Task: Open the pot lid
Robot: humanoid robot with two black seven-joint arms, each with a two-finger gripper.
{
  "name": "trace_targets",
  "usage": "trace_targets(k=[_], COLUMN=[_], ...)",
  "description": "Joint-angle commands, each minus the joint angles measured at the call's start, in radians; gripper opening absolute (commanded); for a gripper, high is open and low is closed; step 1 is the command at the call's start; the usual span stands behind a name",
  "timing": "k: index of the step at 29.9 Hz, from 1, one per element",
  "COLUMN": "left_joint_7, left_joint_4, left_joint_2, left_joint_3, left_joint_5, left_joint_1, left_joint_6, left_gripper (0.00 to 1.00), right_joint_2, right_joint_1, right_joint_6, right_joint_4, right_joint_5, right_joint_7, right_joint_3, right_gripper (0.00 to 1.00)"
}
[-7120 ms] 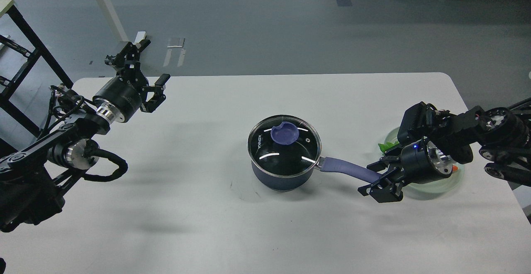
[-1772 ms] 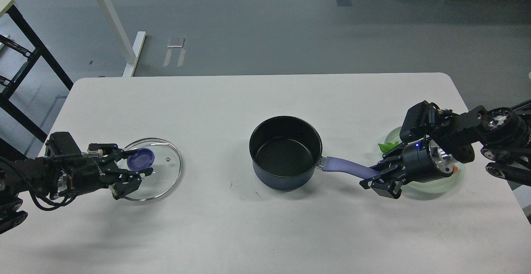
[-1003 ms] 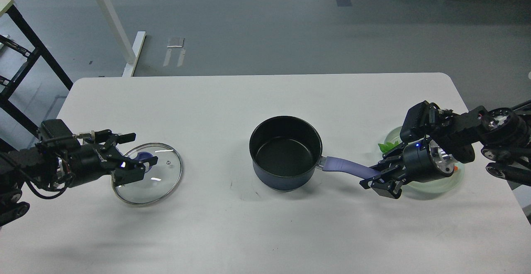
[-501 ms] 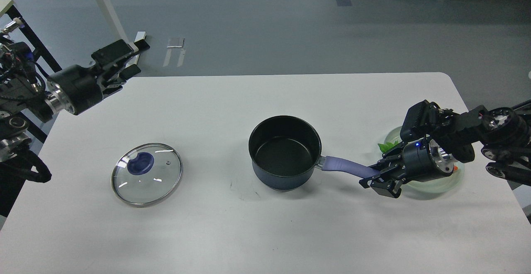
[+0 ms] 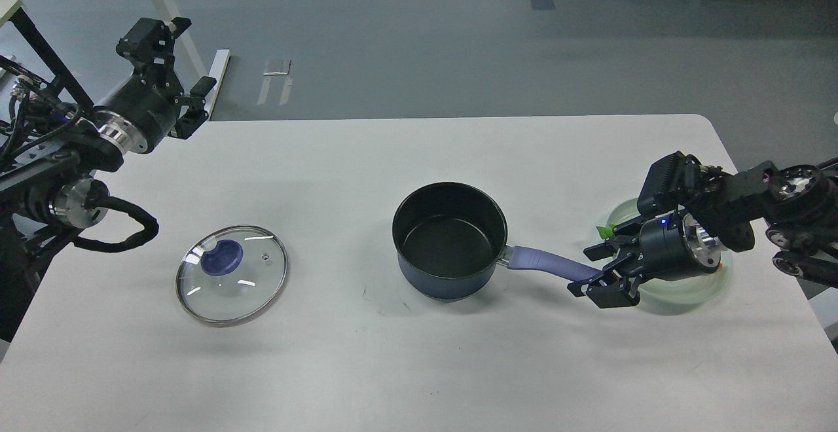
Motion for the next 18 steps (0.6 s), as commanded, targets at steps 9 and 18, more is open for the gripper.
trace_targets(k=[9,18], left_joint_7=[0.006,0.006], left_joint_4=[0.006,0.006], left_joint_2=[-0.006,-0.022], left_joint_3=[-0.006,-0.047], left_joint_5=[-0.007,-0.008], left_joint_1=[0.012,0.039], left_joint_6=[-0.075,-0.082], left_gripper=[0.99,0.99], right_joint_2=[-0.140,-0.174], right_joint_1=[0.184,0.149], right_joint_6=[-0.002,-0.046], right_joint_4=[0.141,0.107], right_joint_5=[0.373,1.183], right_joint_7=[0.000,0.000], right_joint_3=[0.024,0.191], right_gripper=[0.97,0.97])
